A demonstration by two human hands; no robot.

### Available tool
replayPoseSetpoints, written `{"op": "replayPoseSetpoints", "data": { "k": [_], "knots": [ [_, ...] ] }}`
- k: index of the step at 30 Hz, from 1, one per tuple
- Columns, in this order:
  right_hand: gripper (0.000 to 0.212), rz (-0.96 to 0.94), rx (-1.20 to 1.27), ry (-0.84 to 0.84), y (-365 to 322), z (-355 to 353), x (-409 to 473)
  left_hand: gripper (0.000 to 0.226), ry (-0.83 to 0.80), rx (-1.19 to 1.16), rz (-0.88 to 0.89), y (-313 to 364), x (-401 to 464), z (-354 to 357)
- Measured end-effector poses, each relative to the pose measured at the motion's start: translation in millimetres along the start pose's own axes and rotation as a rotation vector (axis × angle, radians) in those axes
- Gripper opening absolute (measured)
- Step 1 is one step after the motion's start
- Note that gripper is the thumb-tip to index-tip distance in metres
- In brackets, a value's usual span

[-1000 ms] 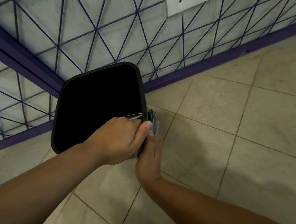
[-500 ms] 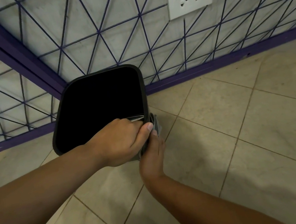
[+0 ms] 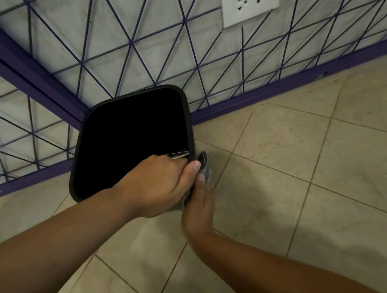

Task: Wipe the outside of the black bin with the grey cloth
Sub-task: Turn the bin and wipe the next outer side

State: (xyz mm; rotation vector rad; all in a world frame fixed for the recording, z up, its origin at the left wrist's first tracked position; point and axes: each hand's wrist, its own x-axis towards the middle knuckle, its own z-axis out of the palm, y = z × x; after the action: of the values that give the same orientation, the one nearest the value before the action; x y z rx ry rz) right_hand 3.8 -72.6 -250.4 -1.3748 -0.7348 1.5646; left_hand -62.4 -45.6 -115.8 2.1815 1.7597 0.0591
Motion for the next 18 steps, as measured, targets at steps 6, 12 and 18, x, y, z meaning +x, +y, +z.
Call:
{"op": "replayPoseSetpoints", "data": {
  "k": [6,12,18],
  "knots": [
    [0.088,0.007,0.071,-0.034,-14.1,2.1,-12.9,0.057,0.003,-0.014,0.013,-1.0,0.1,0.6],
    [0.112,0.034,0.09,-0.014,-5.8,9.1,1.1,0.052,0.008,-0.046,0.012,0.4,-0.1,-0.4],
    [0.093,-0.007,0.106,-0.008,-16.4,0.4,-7.0,0.056,0.009,-0.103,-0.008,-3.1,-1.2,0.0]
  ]
}}
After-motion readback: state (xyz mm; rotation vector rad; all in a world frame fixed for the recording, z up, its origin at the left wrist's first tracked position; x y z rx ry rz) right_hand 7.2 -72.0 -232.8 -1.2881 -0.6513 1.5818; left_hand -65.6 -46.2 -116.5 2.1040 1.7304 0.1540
